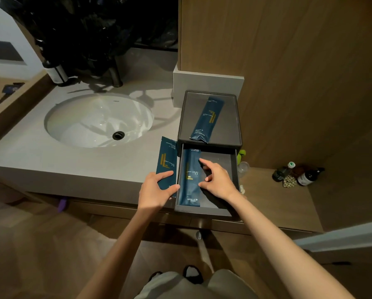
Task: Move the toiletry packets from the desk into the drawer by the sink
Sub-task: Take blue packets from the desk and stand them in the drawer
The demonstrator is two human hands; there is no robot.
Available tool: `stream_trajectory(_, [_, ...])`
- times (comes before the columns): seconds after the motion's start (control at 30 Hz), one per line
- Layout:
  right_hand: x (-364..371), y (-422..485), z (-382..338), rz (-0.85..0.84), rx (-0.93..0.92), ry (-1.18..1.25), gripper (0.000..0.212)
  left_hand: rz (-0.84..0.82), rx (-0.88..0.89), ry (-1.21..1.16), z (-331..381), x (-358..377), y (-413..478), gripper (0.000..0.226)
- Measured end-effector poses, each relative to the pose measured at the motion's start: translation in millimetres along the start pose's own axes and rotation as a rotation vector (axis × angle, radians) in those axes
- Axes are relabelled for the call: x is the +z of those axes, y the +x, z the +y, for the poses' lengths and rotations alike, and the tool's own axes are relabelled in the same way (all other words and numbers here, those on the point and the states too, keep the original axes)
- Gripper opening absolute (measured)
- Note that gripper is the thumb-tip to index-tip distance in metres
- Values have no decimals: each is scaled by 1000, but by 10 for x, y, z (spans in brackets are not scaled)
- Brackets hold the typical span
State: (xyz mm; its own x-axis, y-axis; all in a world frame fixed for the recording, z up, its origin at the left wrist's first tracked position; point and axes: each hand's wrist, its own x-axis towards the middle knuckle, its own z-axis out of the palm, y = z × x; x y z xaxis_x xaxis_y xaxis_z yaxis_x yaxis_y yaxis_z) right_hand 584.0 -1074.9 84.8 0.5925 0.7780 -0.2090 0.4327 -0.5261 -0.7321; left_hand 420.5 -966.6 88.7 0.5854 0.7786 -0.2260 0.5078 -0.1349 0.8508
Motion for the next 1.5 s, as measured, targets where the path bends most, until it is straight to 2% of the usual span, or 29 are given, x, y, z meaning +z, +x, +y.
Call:
stream_trajectory(0.1, [-102,9,25,-173,-73,-169,96,20,26,16,-18,19,-16,45])
stream_trajectory(0.2, [-105,25,55,-308,-69,-276,109,10,7,-26,-35,19,-19,45])
stream_trajectory(0.37, [-44,64,69,-321,-41,-412,114,-1,20,-50,-56,15,-22,46])
stream_trajectory(0.53, [-25,67,68,-306,-45,-520,109,12,45,-36,-53,3,-32,45])
stream_trajectory(0.63, [-57,41,17,-285,-50,-549,102,30,103,-17,-63,-86,-50,36])
stream_trajectory(0.73, [-107,-25,-100,-179,-107,-427,79,94,135,-72,-55,-255,-77,23])
stream_trajectory(0.87, [-115,-170,-389,91,-195,-11,38,178,220,-169,72,-424,-136,21])
stream_trajectory(1.0, [-121,-264,-684,199,-176,392,34,104,294,-234,297,-414,-213,19])
stream_trajectory(1.13, [-161,-314,-834,277,-173,660,32,-3,338,-251,442,-288,-286,14])
stream_trajectory(1.23, [-208,-342,-854,353,-139,748,29,-67,357,-238,497,-207,-330,9])
stream_trajectory(1.33, [-291,-375,-793,357,-87,763,26,-104,359,-266,535,-162,-340,3])
stream_trajectory(1.5, [-569,-445,-576,282,17,616,27,-16,239,-391,467,-169,-167,8])
